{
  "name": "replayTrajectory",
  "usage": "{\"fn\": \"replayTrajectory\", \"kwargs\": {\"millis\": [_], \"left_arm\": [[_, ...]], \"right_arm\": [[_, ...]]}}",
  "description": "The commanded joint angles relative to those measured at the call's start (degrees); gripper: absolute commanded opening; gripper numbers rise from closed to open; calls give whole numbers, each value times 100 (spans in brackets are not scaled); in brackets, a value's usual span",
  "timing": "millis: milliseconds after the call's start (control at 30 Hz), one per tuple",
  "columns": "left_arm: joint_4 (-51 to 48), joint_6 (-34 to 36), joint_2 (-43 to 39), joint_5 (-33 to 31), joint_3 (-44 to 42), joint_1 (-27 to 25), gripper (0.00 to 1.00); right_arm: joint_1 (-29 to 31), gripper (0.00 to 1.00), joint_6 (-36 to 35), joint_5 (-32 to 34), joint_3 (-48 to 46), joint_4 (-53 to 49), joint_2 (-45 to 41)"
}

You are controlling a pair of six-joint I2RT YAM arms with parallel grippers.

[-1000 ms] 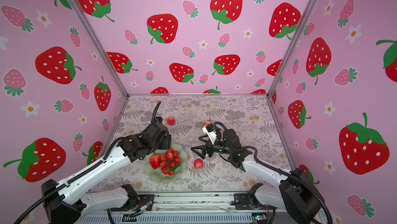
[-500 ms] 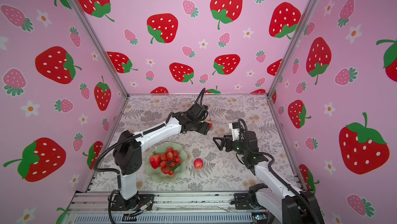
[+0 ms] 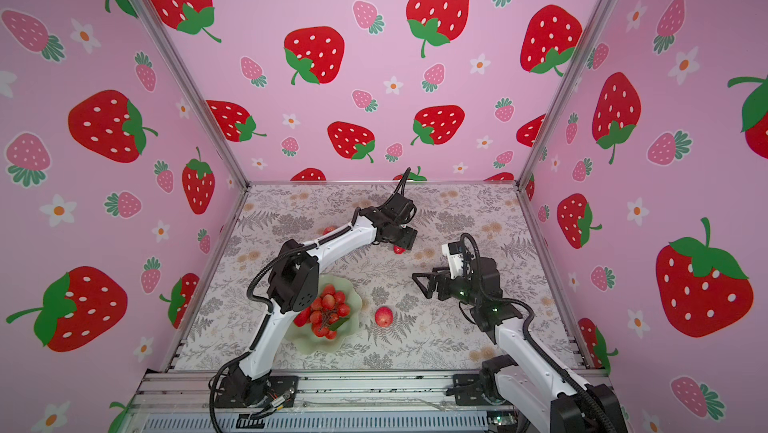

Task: Place and organize the fake fruits in the fruit bowl
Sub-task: 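Reach the left gripper to the large pale-red strawberry and grasp it, then carry the strawberry into the green bowl and release it with the left gripper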

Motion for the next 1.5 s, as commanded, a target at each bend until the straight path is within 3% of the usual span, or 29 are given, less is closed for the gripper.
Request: {"fn": "replayTrajectory", "kwargs": {"millis": [0,500,700,967,1133,1467], "left_arm": [[-236,-84,156,62,305,24,76],[23,-222,674,-134,528,80,73],[413,-184,459,-154,215,79,64],[1079,113,-933,-135,-1069,79,58],[1269,102,-2157,-228,-2374,83,57],[654,-212,-5301,-841,-5463,178,56]], "right_arm": [[-27,99,-168,-135,95,-70,16],[-30,99,-320,-175,367,-27,554],[-30,99,-311,-169,393,5,591],[-30,99,-267,-318,326,213,689],[65,99,-276,-526,325,401,562],[1429,99,-196,-339,673,1080,767]]}}
